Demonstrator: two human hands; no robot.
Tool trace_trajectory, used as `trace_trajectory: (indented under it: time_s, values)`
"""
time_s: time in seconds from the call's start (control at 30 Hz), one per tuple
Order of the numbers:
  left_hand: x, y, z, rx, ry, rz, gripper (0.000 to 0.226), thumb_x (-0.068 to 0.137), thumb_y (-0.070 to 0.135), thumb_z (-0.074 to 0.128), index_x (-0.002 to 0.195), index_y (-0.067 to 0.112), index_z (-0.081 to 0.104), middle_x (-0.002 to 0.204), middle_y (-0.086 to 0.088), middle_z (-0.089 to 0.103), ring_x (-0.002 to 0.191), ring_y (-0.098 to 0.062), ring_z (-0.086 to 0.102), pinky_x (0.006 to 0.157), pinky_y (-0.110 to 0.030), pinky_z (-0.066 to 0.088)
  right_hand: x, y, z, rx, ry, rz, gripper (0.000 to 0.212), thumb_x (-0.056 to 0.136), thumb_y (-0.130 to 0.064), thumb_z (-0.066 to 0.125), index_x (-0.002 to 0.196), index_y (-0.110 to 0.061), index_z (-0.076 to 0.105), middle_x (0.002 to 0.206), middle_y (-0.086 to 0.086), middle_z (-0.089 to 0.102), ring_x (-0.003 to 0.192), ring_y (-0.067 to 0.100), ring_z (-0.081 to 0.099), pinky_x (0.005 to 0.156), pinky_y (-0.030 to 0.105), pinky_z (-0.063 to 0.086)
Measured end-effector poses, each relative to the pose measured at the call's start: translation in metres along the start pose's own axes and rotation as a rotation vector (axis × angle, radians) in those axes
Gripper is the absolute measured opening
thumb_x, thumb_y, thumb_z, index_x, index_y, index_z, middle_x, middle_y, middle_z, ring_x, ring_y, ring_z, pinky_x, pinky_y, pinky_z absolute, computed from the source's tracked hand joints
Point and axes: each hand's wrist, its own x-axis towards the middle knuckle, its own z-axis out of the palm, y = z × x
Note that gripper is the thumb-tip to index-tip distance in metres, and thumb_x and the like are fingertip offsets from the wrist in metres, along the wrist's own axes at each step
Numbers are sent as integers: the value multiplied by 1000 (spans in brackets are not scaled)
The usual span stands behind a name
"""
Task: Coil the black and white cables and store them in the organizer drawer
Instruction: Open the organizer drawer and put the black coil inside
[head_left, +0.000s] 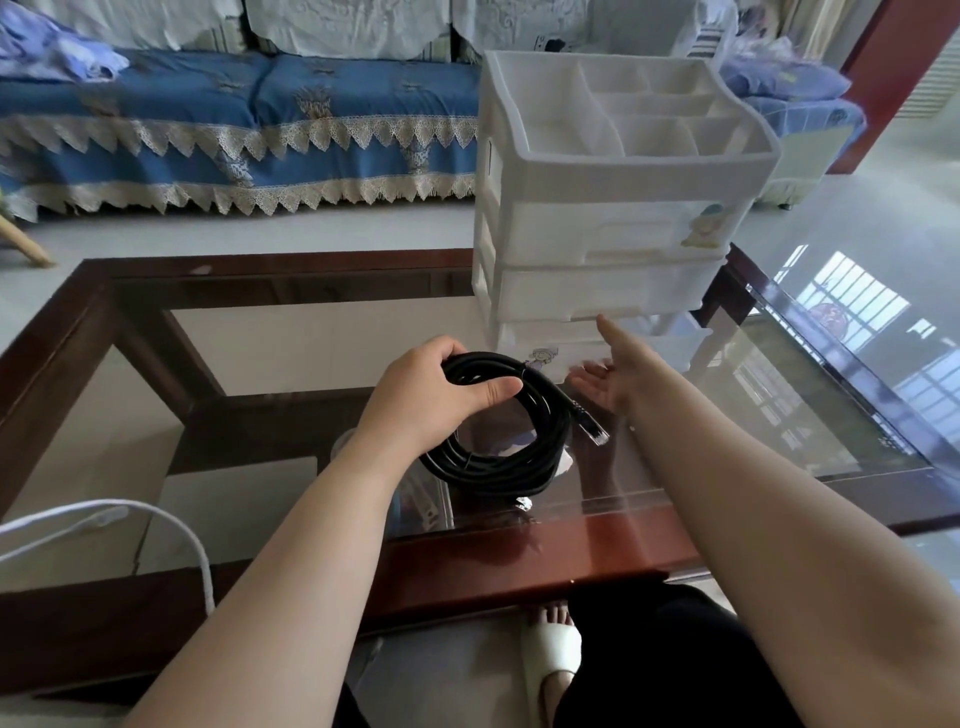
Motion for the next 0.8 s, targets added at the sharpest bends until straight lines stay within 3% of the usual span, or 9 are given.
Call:
trace_trajectory:
  time_s: [0.07, 0.13, 0.17, 0.23, 0.33, 0.47, 0.6, 0.7, 0.8]
  values:
    - [0, 0, 0, -3, 6, -2, 46, 68, 64, 74, 82, 23, 57, 74, 8, 64, 67, -11, 61, 57, -25, 43, -9, -3, -9, -171, -23, 9, 72, 89, -58, 51, 134, -3, 37, 97, 12, 57, 83, 27, 62, 50, 34, 55]
    - [0, 0, 1, -18, 12, -11, 47, 67, 64, 75, 82, 23, 57, 74, 7, 64, 68, -12, 62, 58, -27, 45, -18, -6, -18, -537, 49, -95, 68, 89, -64, 44, 113, -1, 52, 83, 10, 63, 70, 25, 63, 53, 33, 48]
    - [1, 0, 2, -25, 15, -17, 47, 67, 64, 75, 82, 23, 57, 74, 7, 64, 68, -13, 62, 59, -27, 46, -20, -7, -22, -788, 159, -215, 67, 90, -65, 40, 99, -2, 59, 77, 9, 65, 65, 25, 62, 55, 31, 45]
    - [1, 0, 3, -31, 23, -23, 47, 67, 63, 75, 82, 23, 57, 73, 7, 64, 68, -13, 63, 59, -27, 46, -20, -10, -29, -1222, 422, -553, 59, 94, -57, 37, 84, -5, 63, 85, 10, 66, 75, 28, 59, 64, 32, 41]
    - [1, 0, 5, -30, 32, -31, 47, 67, 63, 75, 82, 22, 58, 73, 7, 64, 68, -13, 63, 59, -28, 45, -14, -18, -26, -1405, 460, -900, 45, 95, -43, 41, 84, -6, 65, 101, 14, 62, 99, 33, 54, 78, 36, 39]
    - [1, 0, 6, -21, 32, -59, 48, 69, 64, 74, 83, 21, 58, 75, 6, 64, 70, -14, 62, 59, -28, 44, -4, -28, -15, -1568, 318, -842, 46, 96, -52, 39, 80, -11, 52, 89, 12, 62, 87, 32, 58, 67, 34, 39]
    - [1, -1, 4, -47, 48, -97, 52, 69, 66, 72, 86, 18, 60, 76, 2, 66, 71, -16, 63, 61, -32, 47, -3, -46, -10, -1694, 217, -743, 45, 90, -53, 53, 93, -9, 63, 94, 7, 65, 87, 28, 60, 65, 31, 43]
    - [1, -1, 4, -64, 52, -119, 53, 69, 67, 71, 86, 18, 60, 78, 0, 67, 73, -18, 64, 65, -34, 50, -8, -55, -12, -1709, 110, -665, 45, 82, -51, 65, 101, -10, 64, 97, 5, 65, 95, 25, 60, 70, 31, 46]
    - [2, -2, 5, -101, 39, -147, 55, 69, 66, 72, 87, 15, 62, 82, -4, 69, 77, -20, 66, 69, -38, 53, -8, -52, -18, -1733, -19, -616, 71, 73, -53, 73, 123, -10, 47, 123, 7, 55, 101, 24, 59, 87, 37, 49]
